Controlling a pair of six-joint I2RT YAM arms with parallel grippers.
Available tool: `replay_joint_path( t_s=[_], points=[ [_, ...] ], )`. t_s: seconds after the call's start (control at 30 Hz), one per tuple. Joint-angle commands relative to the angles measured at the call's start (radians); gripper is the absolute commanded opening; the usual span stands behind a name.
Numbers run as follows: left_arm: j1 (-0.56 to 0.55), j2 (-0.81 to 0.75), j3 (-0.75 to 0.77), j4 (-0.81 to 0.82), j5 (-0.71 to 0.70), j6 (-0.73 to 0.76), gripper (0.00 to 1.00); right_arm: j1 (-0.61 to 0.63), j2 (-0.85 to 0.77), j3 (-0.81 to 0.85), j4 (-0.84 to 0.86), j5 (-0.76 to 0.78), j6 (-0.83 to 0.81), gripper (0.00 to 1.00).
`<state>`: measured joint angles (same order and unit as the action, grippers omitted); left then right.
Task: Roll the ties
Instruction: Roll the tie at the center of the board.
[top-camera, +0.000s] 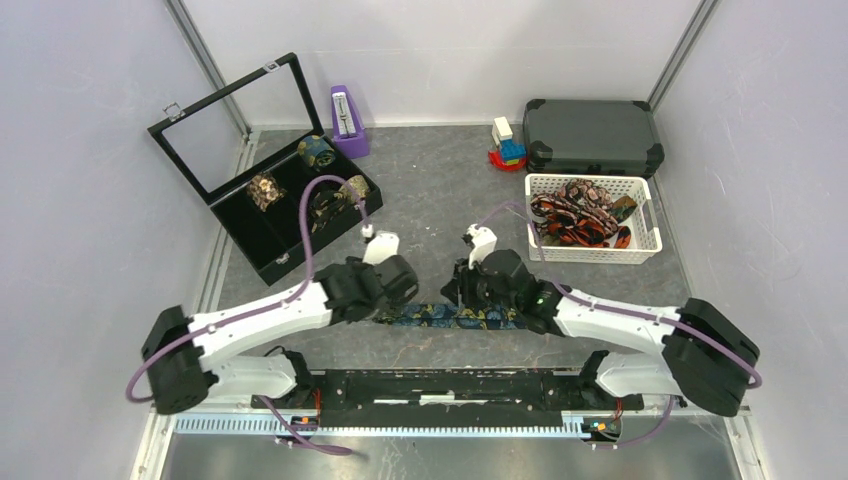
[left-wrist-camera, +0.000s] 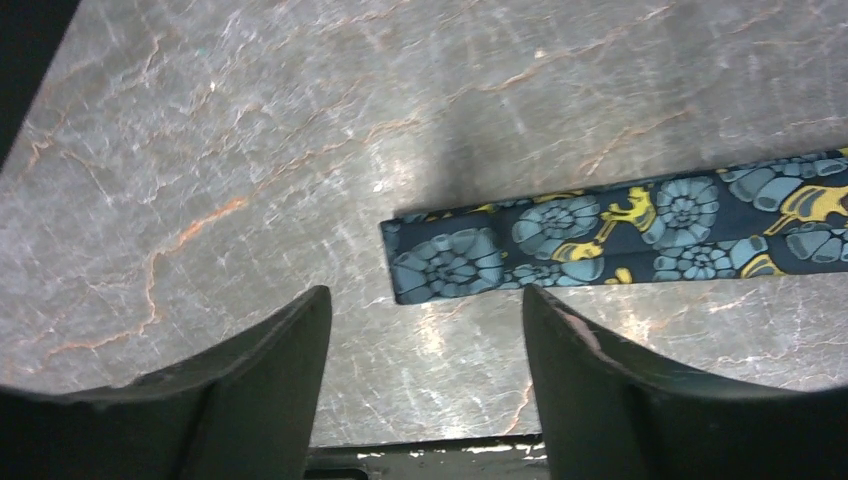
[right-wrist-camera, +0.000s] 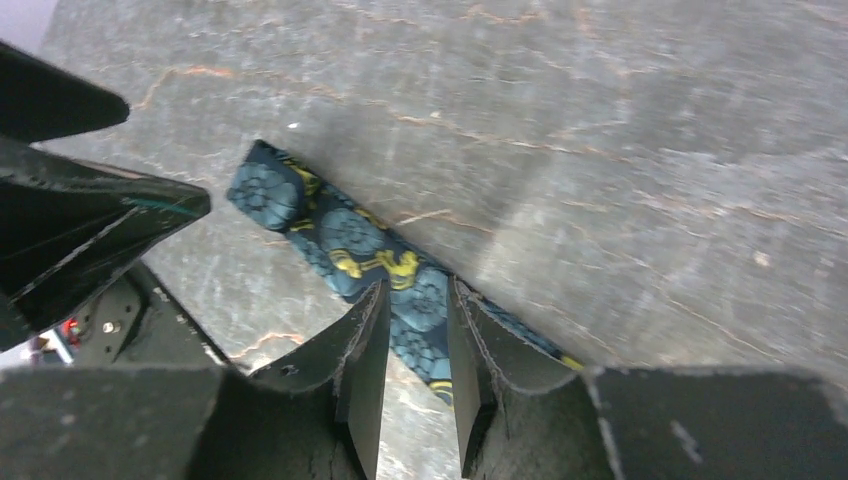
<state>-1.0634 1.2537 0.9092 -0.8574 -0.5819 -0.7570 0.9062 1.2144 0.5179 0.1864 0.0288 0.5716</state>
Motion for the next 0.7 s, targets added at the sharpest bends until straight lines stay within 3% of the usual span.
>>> replay_joint_path(
  t_s=[0.0, 0.13, 0.3, 0.67],
  points=[
    [0.094, -0.151, -0.114, 0.090, 0.111, 0.044, 0.85, 0.056, 0.074, 0.093, 0.079, -0.023, 0.027, 0.35],
    [0.171, -0.238, -0.194, 0.134, 0.194, 0.044, 0.91, 0.100, 0.154, 0.152, 0.103, -0.026, 0.047, 0.37],
    [0.261, -0.333, -0.283, 0.200, 0.299, 0.032, 0.91, 0.140, 0.255, 0.215, 0.129, -0.051, 0.078, 0.42],
    [0.315, -0.527, -0.420, 0.273, 0.319, -0.047, 0.86, 0.188, 0.409, 0.299, 0.157, -0.040, 0.148, 0.43]
  ],
)
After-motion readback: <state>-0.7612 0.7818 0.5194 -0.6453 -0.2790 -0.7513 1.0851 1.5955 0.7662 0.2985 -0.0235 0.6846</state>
